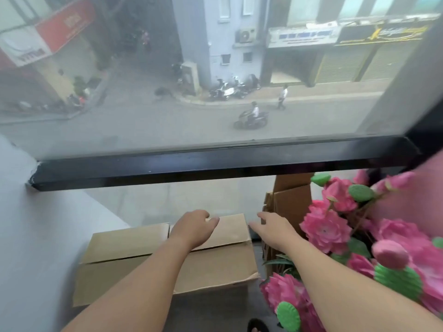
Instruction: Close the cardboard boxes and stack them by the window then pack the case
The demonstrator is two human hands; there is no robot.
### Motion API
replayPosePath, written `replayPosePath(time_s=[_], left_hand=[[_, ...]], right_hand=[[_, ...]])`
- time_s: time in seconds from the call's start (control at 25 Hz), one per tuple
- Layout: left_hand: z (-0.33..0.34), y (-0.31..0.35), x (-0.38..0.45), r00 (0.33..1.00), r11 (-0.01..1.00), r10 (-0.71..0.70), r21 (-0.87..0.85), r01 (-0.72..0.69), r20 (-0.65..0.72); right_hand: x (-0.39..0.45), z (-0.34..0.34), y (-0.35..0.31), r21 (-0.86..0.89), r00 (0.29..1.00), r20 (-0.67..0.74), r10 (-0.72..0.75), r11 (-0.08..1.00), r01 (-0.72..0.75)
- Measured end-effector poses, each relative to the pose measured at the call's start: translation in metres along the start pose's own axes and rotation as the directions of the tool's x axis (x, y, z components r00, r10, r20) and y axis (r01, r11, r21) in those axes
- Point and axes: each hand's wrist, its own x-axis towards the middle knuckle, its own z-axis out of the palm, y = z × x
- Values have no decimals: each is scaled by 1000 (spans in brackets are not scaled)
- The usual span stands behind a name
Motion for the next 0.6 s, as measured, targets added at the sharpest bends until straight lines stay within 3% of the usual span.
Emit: replayPosePath(time_s=[0.28,0.44,0.6], left_hand=[[-52,75,-26,949,953,295,37,-301,108],[-50,110,-46,869,872,467,75,-483,163],[-22,160,-91,732,745,603,105,-659,316]], right_hand=[[-103,-58,0,243,945,-276,174,964,-106],[-174,-50,16,314,890,-366,272,936,-157],[-266,-30,53,428,773,-458,439,871,-241]])
